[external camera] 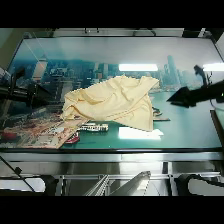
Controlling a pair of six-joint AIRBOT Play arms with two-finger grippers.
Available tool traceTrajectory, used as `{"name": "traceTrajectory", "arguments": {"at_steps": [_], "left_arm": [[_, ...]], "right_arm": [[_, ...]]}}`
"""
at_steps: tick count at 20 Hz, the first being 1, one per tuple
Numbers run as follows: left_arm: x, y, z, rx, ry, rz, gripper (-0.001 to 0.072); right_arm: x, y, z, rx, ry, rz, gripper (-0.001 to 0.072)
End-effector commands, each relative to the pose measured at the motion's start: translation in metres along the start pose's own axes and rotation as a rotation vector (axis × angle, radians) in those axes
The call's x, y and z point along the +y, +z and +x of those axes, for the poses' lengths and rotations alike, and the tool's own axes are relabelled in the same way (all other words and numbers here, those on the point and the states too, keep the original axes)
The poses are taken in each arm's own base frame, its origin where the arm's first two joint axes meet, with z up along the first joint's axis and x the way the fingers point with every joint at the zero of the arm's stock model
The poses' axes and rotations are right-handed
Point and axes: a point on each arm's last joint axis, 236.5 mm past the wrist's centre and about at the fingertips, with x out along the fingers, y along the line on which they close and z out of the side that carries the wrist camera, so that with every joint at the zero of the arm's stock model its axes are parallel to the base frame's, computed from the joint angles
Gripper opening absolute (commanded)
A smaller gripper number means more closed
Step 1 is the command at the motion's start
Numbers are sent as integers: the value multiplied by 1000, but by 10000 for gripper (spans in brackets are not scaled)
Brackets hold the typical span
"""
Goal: Fold the shirts.
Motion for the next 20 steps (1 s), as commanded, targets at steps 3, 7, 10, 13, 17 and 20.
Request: {"name": "traceTrajectory", "arguments": {"at_steps": [3,7,10,13,17,20], "left_arm": [[19,-21,11,76,25,-74,709],[12,-24,5,96,18,-79,709],[8,-24,3,103,14,-85,709],[10,-29,5,121,15,-101,709],[3,-42,21,185,8,-103,710],[15,-47,38,267,179,-31,712]], "right_arm": [[-43,-87,68,35,-57,180,521],[-33,-93,108,50,-52,169,518],[-18,-91,135,54,4,192,451],[-1,-88,144,47,86,192,187],[10,-85,139,37,119,146,21],[13,-87,137,46,130,139,21]]}}
